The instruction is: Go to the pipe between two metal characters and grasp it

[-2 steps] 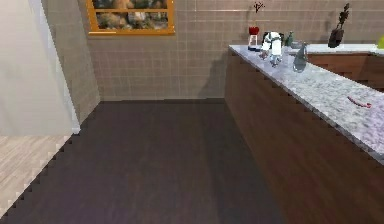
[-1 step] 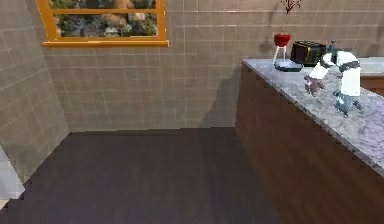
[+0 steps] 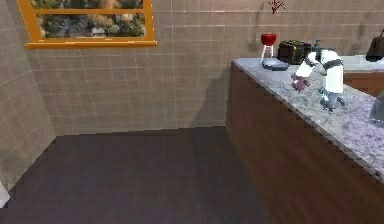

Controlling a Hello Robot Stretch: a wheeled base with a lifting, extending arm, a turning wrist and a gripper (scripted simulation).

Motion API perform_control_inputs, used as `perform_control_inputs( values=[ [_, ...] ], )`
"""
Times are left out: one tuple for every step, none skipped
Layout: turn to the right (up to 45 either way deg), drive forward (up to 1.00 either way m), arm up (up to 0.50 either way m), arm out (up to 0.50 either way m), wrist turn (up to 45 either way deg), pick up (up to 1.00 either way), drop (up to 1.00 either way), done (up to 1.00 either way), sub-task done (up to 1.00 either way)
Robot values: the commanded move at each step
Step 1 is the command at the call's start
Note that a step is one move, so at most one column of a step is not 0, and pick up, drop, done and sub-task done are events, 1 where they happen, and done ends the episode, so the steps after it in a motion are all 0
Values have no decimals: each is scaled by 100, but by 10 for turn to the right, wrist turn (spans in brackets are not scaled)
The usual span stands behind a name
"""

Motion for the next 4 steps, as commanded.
perform_control_inputs(
  values=[
    [0,15,0,0,0,0,0,0,0],
    [-450,0,0,0,0,0,0,0,0],
    [450,0,0,0,0,0,0,0,0],
    [390,0,0,0,0,0,0,0,0]
  ],
)
